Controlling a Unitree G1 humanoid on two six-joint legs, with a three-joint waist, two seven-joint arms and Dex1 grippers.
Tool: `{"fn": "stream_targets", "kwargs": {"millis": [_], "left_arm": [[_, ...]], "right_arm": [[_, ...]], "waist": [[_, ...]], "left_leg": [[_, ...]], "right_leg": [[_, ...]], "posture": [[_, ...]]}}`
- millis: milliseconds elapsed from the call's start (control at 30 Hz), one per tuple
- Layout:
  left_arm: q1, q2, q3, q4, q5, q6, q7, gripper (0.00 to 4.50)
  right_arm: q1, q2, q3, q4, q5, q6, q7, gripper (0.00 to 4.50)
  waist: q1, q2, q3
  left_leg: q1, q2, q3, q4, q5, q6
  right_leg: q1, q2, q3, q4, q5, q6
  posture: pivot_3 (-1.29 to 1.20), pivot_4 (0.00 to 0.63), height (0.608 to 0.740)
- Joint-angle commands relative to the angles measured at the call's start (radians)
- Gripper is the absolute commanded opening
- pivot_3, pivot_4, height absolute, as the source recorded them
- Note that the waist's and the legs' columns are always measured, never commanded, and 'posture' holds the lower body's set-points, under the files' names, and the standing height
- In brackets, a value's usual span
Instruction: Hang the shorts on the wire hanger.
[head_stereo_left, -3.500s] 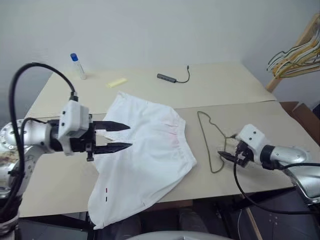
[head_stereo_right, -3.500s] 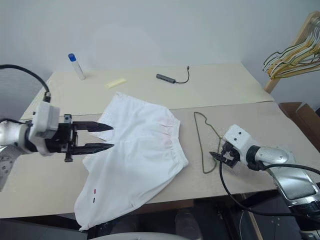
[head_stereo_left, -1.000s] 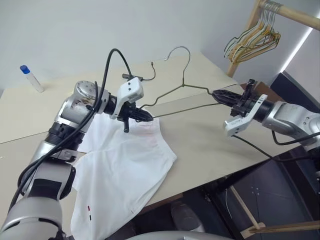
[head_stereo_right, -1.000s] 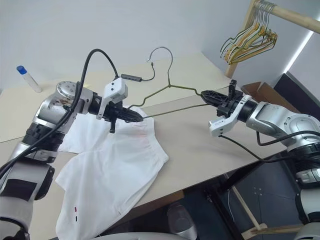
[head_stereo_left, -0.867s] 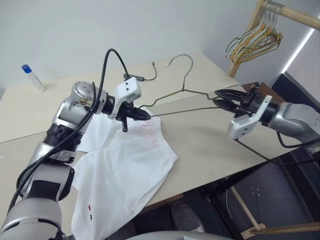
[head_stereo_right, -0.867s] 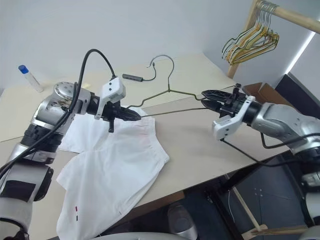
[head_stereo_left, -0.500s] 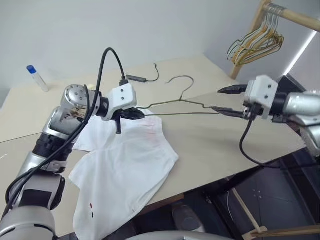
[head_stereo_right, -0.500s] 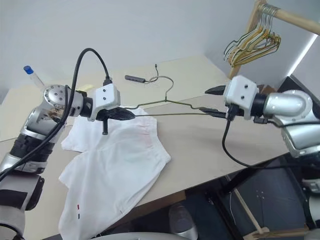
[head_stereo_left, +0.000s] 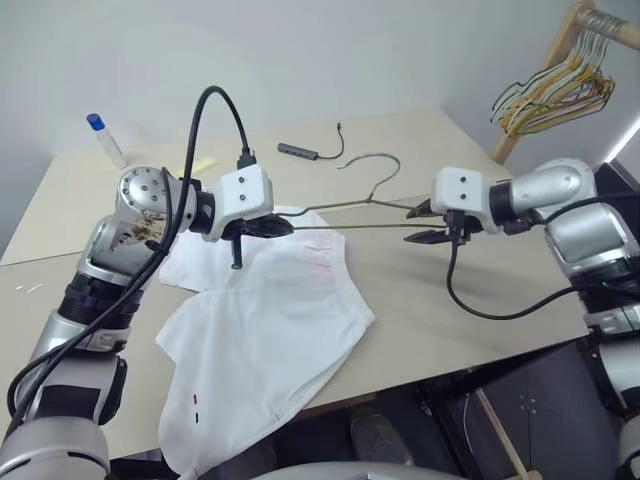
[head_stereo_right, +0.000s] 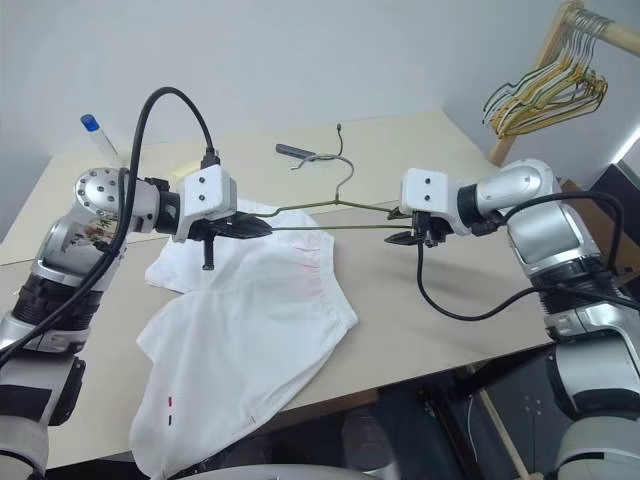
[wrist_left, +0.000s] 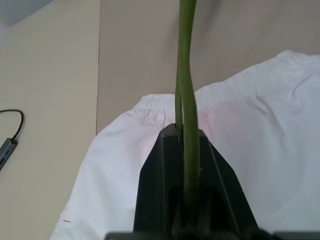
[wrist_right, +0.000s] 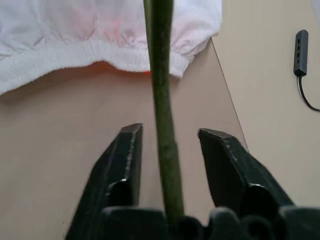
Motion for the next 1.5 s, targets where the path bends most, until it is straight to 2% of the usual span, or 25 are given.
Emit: {"fn": "stream_targets", "kwargs": {"millis": [33, 100, 133, 333, 367, 567, 767, 867, 967, 1067, 1267, 1500], "left_arm": [[-0.002, 0.009, 0.032, -0.038, -0.017, -0.002, 0.000, 0.00], [0.003, 0.009, 0.033, -0.040, -0.016, -0.005, -0.001, 0.00], [0.005, 0.009, 0.034, -0.041, -0.017, -0.008, -0.002, 0.00], [0.037, -0.024, 0.075, 0.000, -0.037, -0.141, 0.010, 0.00], [0.037, -0.022, 0.083, 0.012, -0.050, -0.145, -0.006, 0.51], [0.063, 0.013, 0.166, 0.134, -0.090, -0.238, -0.028, 2.38], [0.155, -0.005, 0.289, 0.112, -0.190, -0.229, 0.007, 4.37], [0.218, -0.004, 0.329, 0.060, -0.257, -0.197, -0.006, 4.47], [0.274, 0.017, 0.334, -0.002, -0.292, -0.188, -0.042, 4.47], [0.307, 0.034, 0.335, -0.041, -0.302, -0.187, -0.057, 4.47], [0.325, 0.049, 0.335, -0.072, -0.323, -0.159, -0.048, 4.47], [0.349, 0.060, 0.351, -0.113, -0.361, -0.128, -0.055, 4.47]], "right_arm": [[-0.027, 0.016, -0.050, -0.011, -0.005, 0.000, 0.019, 0.93], [-0.019, 0.018, -0.061, -0.028, 0.000, 0.005, 0.031, 0.23], [-0.015, 0.018, -0.067, -0.036, 0.003, 0.005, 0.037, 0.04], [0.057, 0.001, -0.124, -0.111, 0.038, 0.046, 0.061, 0.04], [0.077, -0.005, -0.140, -0.129, 0.048, 0.064, 0.062, 0.00], [0.280, -0.088, -0.257, -0.282, 0.123, 0.221, 0.051, 0.00], [0.506, -0.143, -0.359, -0.352, 0.187, 0.431, -0.012, 0.00], [0.562, -0.160, -0.384, -0.355, 0.257, 0.687, -0.035, 0.00], [0.553, -0.158, -0.387, -0.311, 0.342, 0.957, -0.048, 0.00], [0.533, -0.146, -0.380, -0.269, 0.395, 1.125, -0.067, 0.00], [0.482, -0.111, -0.327, -0.191, 0.433, 1.265, -0.096, 0.00], [0.403, -0.094, -0.258, -0.121, 0.452, 1.281, -0.076, 0.00]], "waist": [[0.002, 0.000, 0.000], [0.003, 0.000, 0.000], [0.004, 0.000, 0.000], [0.004, 0.000, 0.000], [0.005, 0.000, 0.000], [0.007, 0.000, 0.000], [0.010, 0.000, 0.000], [0.014, 0.002, -0.001], [0.018, 0.002, -0.001], [0.028, 0.002, -0.001], [0.042, 0.002, -0.002], [0.055, 0.002, -0.001]], "left_leg": [[0.000, 0.000, 0.000, 0.000, 0.000, 0.000], [0.000, -0.001, 0.000, 0.000, 0.000, 0.000], [0.000, -0.001, 0.000, 0.000, 0.000, 0.000], [0.000, -0.001, 0.000, 0.000, 0.000, 0.000], [0.000, -0.001, 0.000, 0.000, 0.000, 0.000], [0.000, -0.001, -0.001, 0.000, 0.000, 0.000], [0.000, 0.000, 0.000, 0.001, 0.000, 0.000], [0.001, 0.000, 0.000, 0.001, 0.000, 0.000], [0.001, 0.001, 0.000, 0.001, 0.000, 0.000], [0.001, 0.000, 0.000, 0.001, 0.000, 0.000], [0.001, 0.000, 0.000, 0.001, 0.000, 0.000], [0.001, 0.000, 0.000, 0.001, 0.000, 0.000]], "right_leg": [[0.000, 0.000, 0.000, 0.000, 0.000, 0.000], [0.000, 0.000, 0.000, 0.000, 0.000, 0.000], [0.000, -0.001, 0.000, 0.000, 0.000, 0.000], [0.000, -0.001, 0.000, 0.000, 0.000, 0.000], [0.000, -0.001, -0.001, 0.000, 0.000, 0.000], [0.000, -0.001, -0.001, 0.000, 0.000, 0.000], [0.002, -0.001, -0.001, 0.000, 0.000, 0.000], [0.003, -0.001, -0.001, 0.000, 0.000, 0.000], [0.003, 0.000, -0.001, 0.000, 0.000, 0.000], [0.003, 0.000, -0.001, -0.001, 0.000, 0.000], [0.003, 0.000, -0.001, -0.001, 0.000, 0.000], [0.003, 0.001, -0.001, -0.001, 0.000, 0.000]], "posture": [[-0.17, 0.000, 0.740], [-0.17, 0.000, 0.740], [-0.17, 0.000, 0.740], [-0.17, 0.000, 0.740], [-0.18, 0.000, 0.740], [-0.19, 0.000, 0.740], [-0.19, 0.000, 0.740], [-0.18, 0.000, 0.740], [-0.17, 0.000, 0.740], [-0.16, 0.000, 0.740], [-0.15, 0.000, 0.740], [-0.14, 0.000, 0.740]]}}
